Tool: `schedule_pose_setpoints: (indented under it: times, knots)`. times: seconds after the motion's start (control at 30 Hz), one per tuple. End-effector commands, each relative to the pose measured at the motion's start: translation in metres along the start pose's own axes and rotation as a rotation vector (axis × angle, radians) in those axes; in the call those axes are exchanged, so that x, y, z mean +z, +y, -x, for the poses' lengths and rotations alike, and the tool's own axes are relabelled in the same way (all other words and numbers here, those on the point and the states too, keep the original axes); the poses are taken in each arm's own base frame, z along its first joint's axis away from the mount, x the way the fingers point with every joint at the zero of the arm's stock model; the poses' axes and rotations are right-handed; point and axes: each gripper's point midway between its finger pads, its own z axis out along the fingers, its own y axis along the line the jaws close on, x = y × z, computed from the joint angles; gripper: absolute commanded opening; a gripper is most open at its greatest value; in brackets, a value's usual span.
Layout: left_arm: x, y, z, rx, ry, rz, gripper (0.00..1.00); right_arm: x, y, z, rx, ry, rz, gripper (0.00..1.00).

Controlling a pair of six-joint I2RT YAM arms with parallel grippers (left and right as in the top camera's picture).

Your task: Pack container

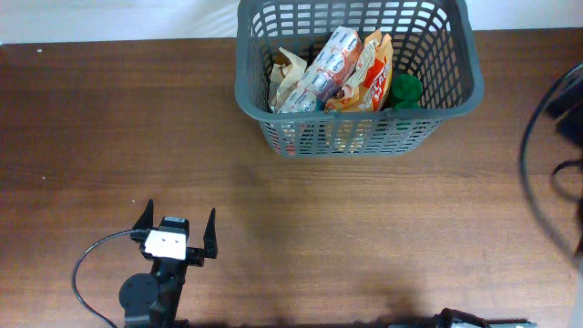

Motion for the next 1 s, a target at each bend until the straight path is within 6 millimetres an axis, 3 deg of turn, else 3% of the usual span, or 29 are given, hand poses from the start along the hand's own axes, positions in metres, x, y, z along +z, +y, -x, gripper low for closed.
schedule_pose_setpoints:
  times: [0.0,0.2,0.37,0.7,0.97]
  knots:
    - [0.001,0.001,-0.004,0.016,0.003,0.005,0.99,-0.023,0.019,-0.019,-0.009,-0.048,0.107,0.99]
    - [0.001,0.001,-0.004,0.016,0.003,0.005,0.99,-0.074,0.045,-0.025,0.011,-0.24,0.325,0.99]
    - [0.001,0.0,-0.004,0.016,0.003,0.005,0.99,-0.098,0.046,-0.039,0.05,-0.375,0.451,0.99]
    - [0.001,0.001,-0.004,0.016,0.003,0.005,0.99,-0.082,0.032,-0.105,0.068,-0.44,0.507,0.99]
    - [0.001,0.001,-0.004,0.016,0.003,0.005,0.99,-0.058,0.048,-0.162,-0.167,-0.433,0.586,0.99]
